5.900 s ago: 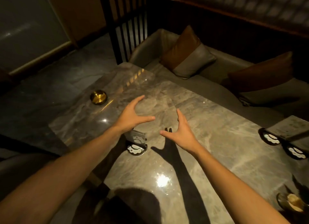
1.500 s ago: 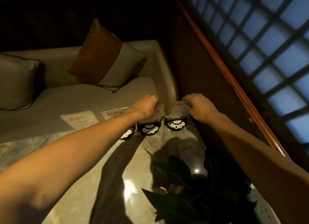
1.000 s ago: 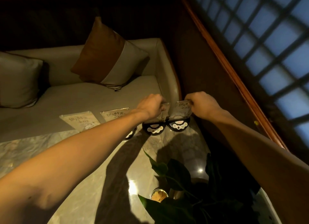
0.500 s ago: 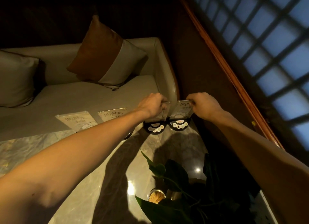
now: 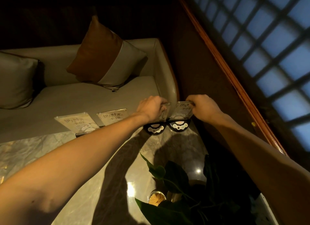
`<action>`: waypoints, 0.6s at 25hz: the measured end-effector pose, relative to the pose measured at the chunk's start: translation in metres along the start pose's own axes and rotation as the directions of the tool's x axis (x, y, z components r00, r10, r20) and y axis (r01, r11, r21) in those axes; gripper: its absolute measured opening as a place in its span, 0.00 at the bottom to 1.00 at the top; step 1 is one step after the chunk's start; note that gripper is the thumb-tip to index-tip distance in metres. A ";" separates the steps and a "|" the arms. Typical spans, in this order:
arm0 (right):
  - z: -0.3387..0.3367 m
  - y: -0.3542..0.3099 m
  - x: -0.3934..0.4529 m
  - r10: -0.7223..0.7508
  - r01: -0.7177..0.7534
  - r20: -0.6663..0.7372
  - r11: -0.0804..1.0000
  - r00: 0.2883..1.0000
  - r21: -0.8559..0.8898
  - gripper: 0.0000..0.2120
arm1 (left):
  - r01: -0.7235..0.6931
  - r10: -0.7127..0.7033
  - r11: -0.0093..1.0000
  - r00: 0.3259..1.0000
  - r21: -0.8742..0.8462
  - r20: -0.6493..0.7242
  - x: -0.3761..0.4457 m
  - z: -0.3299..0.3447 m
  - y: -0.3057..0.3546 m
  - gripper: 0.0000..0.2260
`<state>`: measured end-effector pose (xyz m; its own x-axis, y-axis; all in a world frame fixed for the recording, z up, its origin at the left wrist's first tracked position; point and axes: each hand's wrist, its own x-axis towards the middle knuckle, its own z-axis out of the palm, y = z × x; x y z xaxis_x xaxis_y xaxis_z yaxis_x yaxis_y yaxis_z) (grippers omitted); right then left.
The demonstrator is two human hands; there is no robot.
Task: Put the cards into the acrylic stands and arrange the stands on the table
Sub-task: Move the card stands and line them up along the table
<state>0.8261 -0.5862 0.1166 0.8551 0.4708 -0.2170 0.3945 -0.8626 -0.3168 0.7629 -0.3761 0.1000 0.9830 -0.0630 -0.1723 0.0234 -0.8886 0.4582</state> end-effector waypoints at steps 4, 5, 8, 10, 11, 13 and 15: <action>0.001 0.000 0.001 0.000 0.000 0.000 1.000 1.000 -0.007 0.11 | 0.004 -0.004 1.000 1.000 -0.005 0.016 0.002 -0.002 0.001 0.12; 0.001 0.000 0.001 0.004 -0.004 0.002 1.000 1.000 -0.004 0.11 | 0.007 -0.007 1.000 1.000 -0.010 0.018 0.003 -0.002 0.001 0.13; 0.002 -0.001 0.000 0.014 -0.014 0.002 1.000 1.000 0.004 0.12 | 0.004 -0.003 1.000 1.000 -0.014 0.021 0.001 -0.003 0.001 0.13; 0.001 0.000 0.000 0.021 -0.021 0.008 1.000 1.000 0.015 0.12 | -0.004 0.004 1.000 1.000 -0.010 0.027 0.001 -0.002 0.001 0.14; 0.001 -0.001 0.000 0.028 -0.028 0.012 0.999 1.000 0.022 0.12 | -0.004 0.004 1.000 0.999 -0.006 0.034 0.001 -0.002 0.000 0.14; 0.000 -0.003 -0.002 0.029 -0.029 0.021 0.999 0.999 0.024 0.12 | 0.004 -0.003 1.000 0.999 -0.018 0.045 0.003 -0.003 -0.001 0.14; 0.001 -0.006 -0.004 0.006 -0.006 0.007 1.000 1.000 -0.020 0.14 | 0.015 -0.013 0.999 0.999 -0.038 0.036 0.003 -0.005 -0.002 0.14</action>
<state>0.8198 -0.5831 0.1183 0.8550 0.4669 -0.2257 0.3959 -0.8688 -0.2974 0.7664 -0.3727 0.1028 0.9754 -0.0676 -0.2097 0.0446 -0.8715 0.4884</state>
